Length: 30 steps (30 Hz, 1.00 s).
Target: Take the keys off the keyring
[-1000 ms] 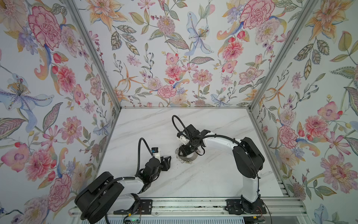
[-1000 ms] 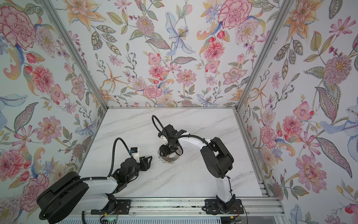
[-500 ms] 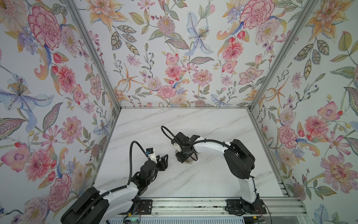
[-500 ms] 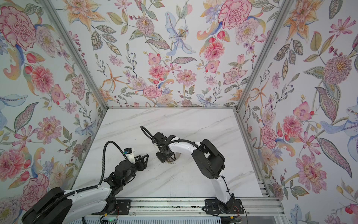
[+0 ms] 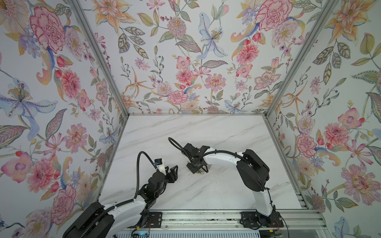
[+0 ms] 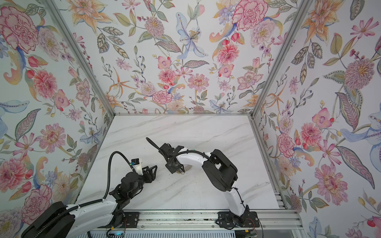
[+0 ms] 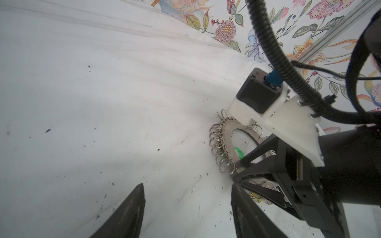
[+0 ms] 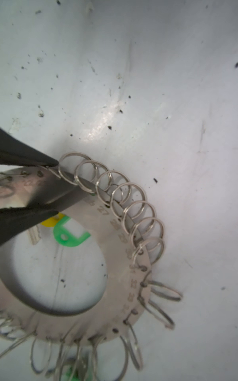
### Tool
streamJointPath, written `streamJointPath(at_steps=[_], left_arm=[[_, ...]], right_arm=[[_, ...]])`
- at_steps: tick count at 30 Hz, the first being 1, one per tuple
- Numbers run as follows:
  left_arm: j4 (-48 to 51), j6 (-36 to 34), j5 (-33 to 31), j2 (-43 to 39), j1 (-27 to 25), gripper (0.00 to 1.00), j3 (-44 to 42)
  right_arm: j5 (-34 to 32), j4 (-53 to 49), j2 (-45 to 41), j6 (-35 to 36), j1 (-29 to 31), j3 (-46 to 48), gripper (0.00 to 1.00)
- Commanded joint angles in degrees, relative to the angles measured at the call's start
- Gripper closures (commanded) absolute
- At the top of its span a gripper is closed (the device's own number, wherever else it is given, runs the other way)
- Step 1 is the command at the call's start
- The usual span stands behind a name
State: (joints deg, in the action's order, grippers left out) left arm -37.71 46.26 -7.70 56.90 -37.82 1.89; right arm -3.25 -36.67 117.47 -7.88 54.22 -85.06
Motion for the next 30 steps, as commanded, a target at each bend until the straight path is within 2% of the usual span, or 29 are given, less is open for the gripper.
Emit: streamJointPath(at_steps=[1, 7, 13, 24, 30], left_arm=[[-1.27, -2.67, 1.72, -1.49, 0.51, 0.32, -1.15], [-3.22, -7.84, 7.24, -3.10, 0.56, 0.35, -0.81], [-6.61, -12.26, 14.93, -3.06, 0.52, 0.37, 2.14], [-12.35, -16.06, 26.58, 4.78, -1.01, 0.40, 11.86], [-14.12, -16.99, 28.36, 7.81, -1.02, 0.40, 14.21]], right_arm=[[10.54, -1.34, -6.99, -1.34, -2.83, 0.15, 0.82], [28.25, -1.50, -15.57, -0.41, -10.03, 1.06, 0.83], [40.92, -0.87, -20.72, -0.73, -15.98, 2.59, 0.84], [47.51, -0.69, -23.57, -2.23, -18.70, 2.70, 0.83], [49.90, -0.76, -23.95, -2.23, -18.62, 2.87, 0.83]])
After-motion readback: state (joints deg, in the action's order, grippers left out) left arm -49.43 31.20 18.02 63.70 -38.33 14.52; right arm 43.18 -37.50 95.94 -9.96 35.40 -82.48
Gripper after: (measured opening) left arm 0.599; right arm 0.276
